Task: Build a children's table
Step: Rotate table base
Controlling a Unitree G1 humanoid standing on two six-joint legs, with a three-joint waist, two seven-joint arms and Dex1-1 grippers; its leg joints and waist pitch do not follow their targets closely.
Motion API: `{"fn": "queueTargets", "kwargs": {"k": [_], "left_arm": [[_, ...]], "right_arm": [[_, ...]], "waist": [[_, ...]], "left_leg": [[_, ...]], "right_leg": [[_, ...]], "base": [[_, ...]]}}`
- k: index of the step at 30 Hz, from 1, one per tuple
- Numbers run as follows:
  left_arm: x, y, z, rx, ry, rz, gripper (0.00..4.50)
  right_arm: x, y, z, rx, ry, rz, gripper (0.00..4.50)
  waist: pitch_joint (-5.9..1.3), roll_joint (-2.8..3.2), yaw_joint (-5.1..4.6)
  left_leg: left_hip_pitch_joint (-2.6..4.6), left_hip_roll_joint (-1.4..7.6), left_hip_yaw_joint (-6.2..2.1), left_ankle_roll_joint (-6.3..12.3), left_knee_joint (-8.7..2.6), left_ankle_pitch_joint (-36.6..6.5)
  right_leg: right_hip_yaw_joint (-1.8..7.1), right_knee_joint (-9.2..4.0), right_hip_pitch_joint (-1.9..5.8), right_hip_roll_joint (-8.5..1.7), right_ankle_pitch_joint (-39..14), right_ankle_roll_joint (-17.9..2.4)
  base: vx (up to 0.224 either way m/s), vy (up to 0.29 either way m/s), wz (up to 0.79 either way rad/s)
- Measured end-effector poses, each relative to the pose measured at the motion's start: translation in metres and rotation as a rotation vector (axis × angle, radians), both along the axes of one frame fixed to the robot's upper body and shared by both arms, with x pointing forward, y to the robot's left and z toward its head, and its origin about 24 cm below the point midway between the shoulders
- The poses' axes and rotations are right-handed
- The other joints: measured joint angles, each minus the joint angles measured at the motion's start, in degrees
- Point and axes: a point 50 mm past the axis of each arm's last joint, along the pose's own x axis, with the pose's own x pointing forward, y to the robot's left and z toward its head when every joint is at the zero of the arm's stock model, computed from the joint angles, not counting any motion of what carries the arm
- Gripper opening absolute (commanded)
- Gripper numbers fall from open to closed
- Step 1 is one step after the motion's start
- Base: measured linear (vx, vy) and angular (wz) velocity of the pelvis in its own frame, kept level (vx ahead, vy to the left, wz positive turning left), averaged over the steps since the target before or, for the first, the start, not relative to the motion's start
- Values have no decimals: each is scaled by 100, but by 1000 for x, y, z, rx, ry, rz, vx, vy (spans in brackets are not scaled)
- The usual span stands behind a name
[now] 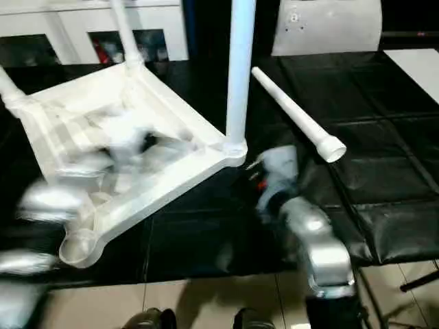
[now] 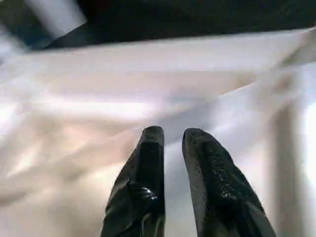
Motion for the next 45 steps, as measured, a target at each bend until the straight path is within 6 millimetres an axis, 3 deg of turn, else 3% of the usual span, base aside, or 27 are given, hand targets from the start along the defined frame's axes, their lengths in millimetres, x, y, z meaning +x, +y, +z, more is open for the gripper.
{"fn": "queueTargets", "kwargs": {"k": [3, 6, 10, 18, 22, 25, 29, 36, 39, 42, 45], "left_arm": [[-15, 42, 3, 136, 74, 90, 55], [-28, 68, 5, 220, 135, 154, 25], [-35, 73, -2, 255, 193, 179, 9], [-50, 79, -16, 445, 345, 164, 3], [-57, 69, -20, 401, 407, 93, 3], [-73, 46, -29, 301, 519, -104, 3], [-82, 31, -30, 244, 563, -235, 3], [-96, -15, -31, 12, 581, -478, 3], [-92, -35, -33, -63, 553, -520, 3], [-75, -60, -33, -120, 465, -512, 3], [-66, -68, -28, -121, 388, -504, 3]], "right_arm": [[-7, 13, -7, -9, 52, 69, 450], [-9, 20, -14, -25, 93, 100, 450], [-5, 28, -18, -42, 121, 108, 450], [13, 44, -19, -67, 134, 117, 450], [19, 53, -19, -58, 127, 130, 450], [26, 56, -24, -61, 141, 128, 450], [33, 50, -27, -67, 149, 90, 450], [46, 32, -28, -102, 137, -7, 450], [48, 30, -28, -104, 129, -21, 450], [50, 26, -26, -106, 115, -38, 450], [50, 29, -26, -99, 108, -33, 450]], "waist": [[0, 0, -3], [0, -1, 42], [-5, -12, 87], [-6, -14, 47], [-6, -14, 49], [-8, -18, 41], [-10, -22, 30], [-12, -32, -146], [-11, -34, -180], [-9, -36, -173], [-9, -36, -193]], "left_leg": [[-6, -1, 0, -1, 0, -2], [-8, -4, 0, -1, 0, -2], [2, -9, 0, -2, 2, -1], [19, -6, -1, -11, 0, 4], [16, -7, 0, -11, 0, 4], [17, -8, 1, -11, 0, 4], [30, -7, 1, -15, 1, 7], [64, -5, 7, -16, 0, 7], [63, 0, 6, -17, -2, 7], [60, 0, 5, -17, 0, 8], [59, 2, 4, -17, -1, 8]], "right_leg": [[3, -3, -3, 0, -2, 1], [4, -4, -1, -3, -2, 2], [9, -1, 9, -8, -1, 0], [11, 7, 14, -3, 3, -4], [11, 5, 14, -4, 3, -4], [13, 5, 14, -5, 5, -8], [12, 13, 20, -2, 9, -15], [17, 8, 45, 0, 12, -18], [15, 9, 42, 5, 12, -19], [14, 8, 44, 6, 13, -21], [12, 7, 42, 9, 13, -20]], "base": [[0, 0, 0], [0, 0, 0], [0, 0, 0], [0, 0, 0], [0, 0, 0], [0, 0, 0], [0, 0, 0], [0, 0, 0], [0, 0, 0], [0, 0, 0], [0, 0, 0]]}}
